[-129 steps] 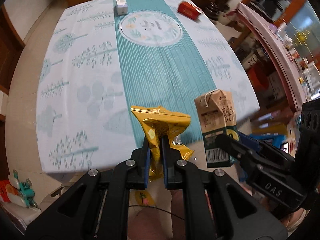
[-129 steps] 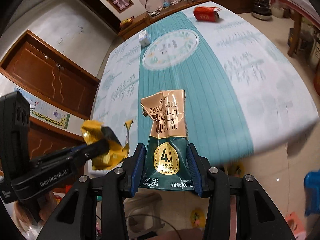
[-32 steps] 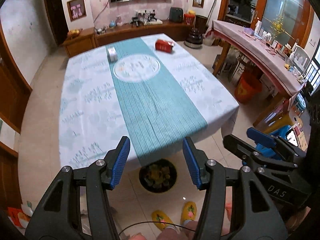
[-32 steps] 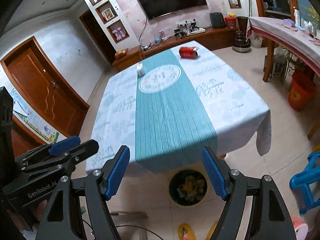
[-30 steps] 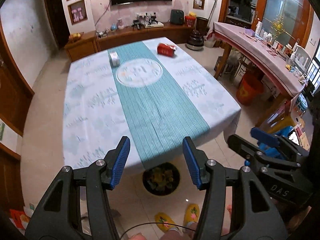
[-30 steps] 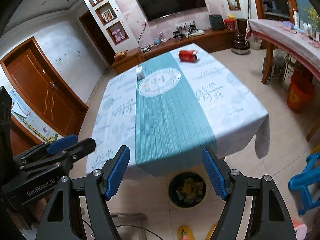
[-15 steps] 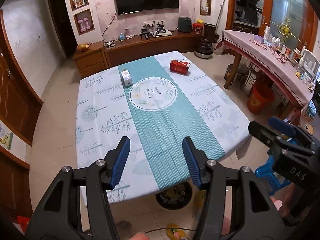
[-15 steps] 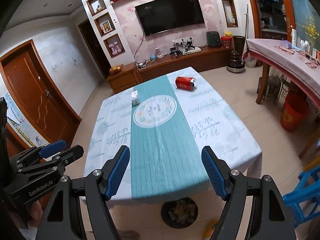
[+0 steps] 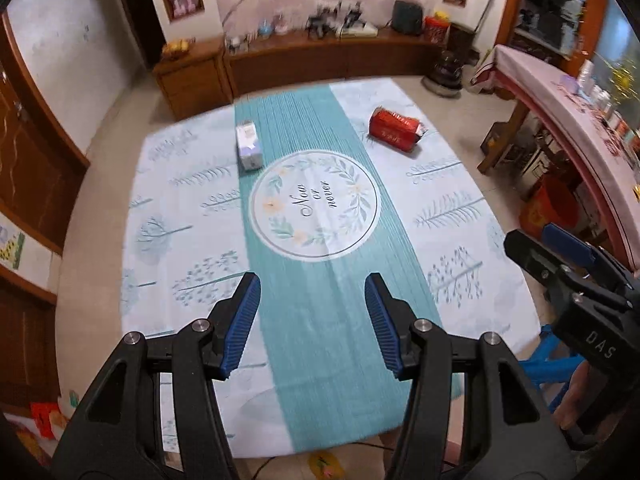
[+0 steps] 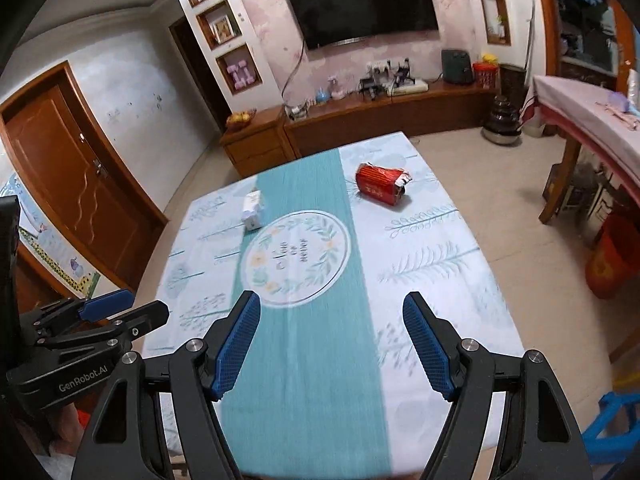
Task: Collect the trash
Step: 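Raise both tools back above the table, then grasp the white medicine box with the left tool while the right tool grasps the red box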
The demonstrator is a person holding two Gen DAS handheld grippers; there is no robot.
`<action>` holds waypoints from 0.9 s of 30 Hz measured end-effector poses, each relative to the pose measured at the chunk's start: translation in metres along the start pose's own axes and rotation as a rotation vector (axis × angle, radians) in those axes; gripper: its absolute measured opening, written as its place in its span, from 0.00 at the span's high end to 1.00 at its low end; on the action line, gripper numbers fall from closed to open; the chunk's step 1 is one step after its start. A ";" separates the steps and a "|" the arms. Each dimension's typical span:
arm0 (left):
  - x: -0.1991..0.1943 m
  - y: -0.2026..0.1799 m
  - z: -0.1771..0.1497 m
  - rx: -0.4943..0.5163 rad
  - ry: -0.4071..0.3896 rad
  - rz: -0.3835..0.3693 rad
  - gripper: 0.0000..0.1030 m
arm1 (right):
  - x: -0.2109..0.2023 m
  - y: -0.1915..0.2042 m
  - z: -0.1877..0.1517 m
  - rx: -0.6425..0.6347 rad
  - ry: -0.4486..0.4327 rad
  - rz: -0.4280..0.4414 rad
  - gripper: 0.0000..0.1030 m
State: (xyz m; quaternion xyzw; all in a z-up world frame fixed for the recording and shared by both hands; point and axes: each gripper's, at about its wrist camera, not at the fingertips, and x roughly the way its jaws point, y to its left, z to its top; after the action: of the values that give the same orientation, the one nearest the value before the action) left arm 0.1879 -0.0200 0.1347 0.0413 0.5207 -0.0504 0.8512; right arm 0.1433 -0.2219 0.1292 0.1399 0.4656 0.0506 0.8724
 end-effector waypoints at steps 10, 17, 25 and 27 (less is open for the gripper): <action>0.108 -0.015 0.103 -0.111 0.141 0.017 0.50 | 0.117 -0.093 0.109 0.011 0.110 0.040 0.27; 0.169 0.025 0.142 -0.163 0.204 0.073 0.50 | 0.231 -0.106 0.166 -0.105 0.204 0.018 0.27; 0.227 0.093 0.169 -0.269 0.271 0.133 0.50 | 0.336 -0.086 0.195 -0.288 0.282 0.006 0.27; 0.242 0.105 0.174 -0.279 0.293 0.132 0.50 | 0.353 -0.079 0.193 -0.325 0.301 0.006 0.27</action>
State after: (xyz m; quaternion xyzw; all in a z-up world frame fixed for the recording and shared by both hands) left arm 0.4644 0.0525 -0.0002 -0.0359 0.6370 0.0843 0.7654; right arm 0.4977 -0.2587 -0.0735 -0.0103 0.5760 0.1481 0.8039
